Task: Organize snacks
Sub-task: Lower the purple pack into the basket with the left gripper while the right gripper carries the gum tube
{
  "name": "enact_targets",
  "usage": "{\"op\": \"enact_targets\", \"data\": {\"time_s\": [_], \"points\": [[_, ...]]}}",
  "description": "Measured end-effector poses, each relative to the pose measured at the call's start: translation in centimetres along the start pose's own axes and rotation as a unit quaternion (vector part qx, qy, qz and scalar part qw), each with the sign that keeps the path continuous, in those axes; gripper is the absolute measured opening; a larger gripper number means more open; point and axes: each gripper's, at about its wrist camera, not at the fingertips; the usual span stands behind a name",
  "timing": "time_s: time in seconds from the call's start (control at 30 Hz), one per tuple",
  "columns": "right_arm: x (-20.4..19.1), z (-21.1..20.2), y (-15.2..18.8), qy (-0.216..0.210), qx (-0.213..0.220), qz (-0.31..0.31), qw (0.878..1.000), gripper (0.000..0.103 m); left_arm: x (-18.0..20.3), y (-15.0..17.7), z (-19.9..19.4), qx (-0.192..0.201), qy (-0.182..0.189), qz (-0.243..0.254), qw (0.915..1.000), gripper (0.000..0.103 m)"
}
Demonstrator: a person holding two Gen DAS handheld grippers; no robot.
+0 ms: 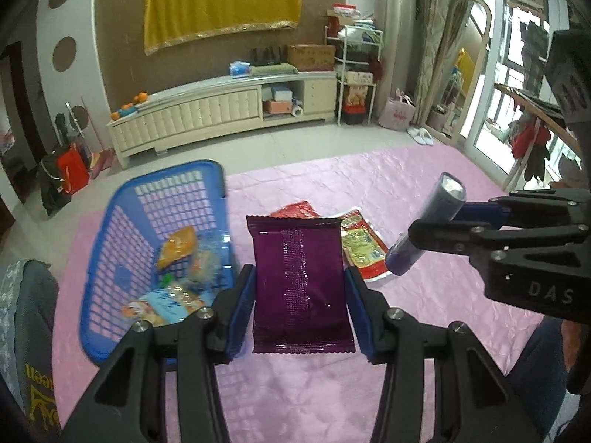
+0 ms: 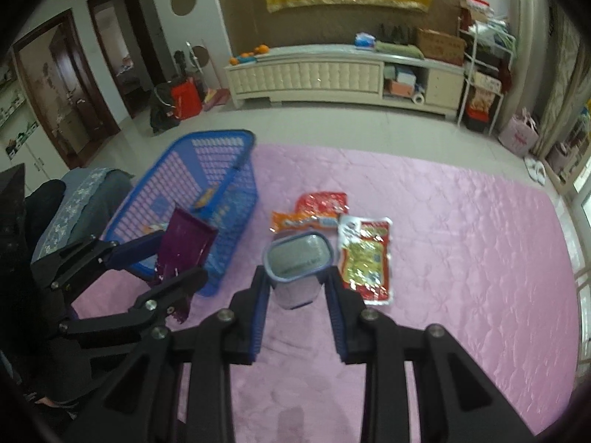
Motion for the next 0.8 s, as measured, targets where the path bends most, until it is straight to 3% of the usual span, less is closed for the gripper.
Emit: {"op": "enact_targets", "data": {"time_s": [0.57, 0.8], "points": [[-9.2, 2.2, -4.0, -0.026, 0.003, -0.076, 0.997, 0.035, -10.0, 0.7, -3.6, 0.014, -0.039, -0.056, 0.9976, 0.045], [-12.1, 5.6, -4.8, -0.032, -0.026, -0.098, 0.994, 0.035, -12.9, 1.7, -3.1, 0.005, -0.044, -0.078, 0.9959, 0.045]]}}
Point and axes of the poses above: each gripper's, at about its wrist camera, not at the fingertips, and z roughly the way its jaws point, x to its right, y to its underside, and after that the axes turned 1 degree about -z, right-handed
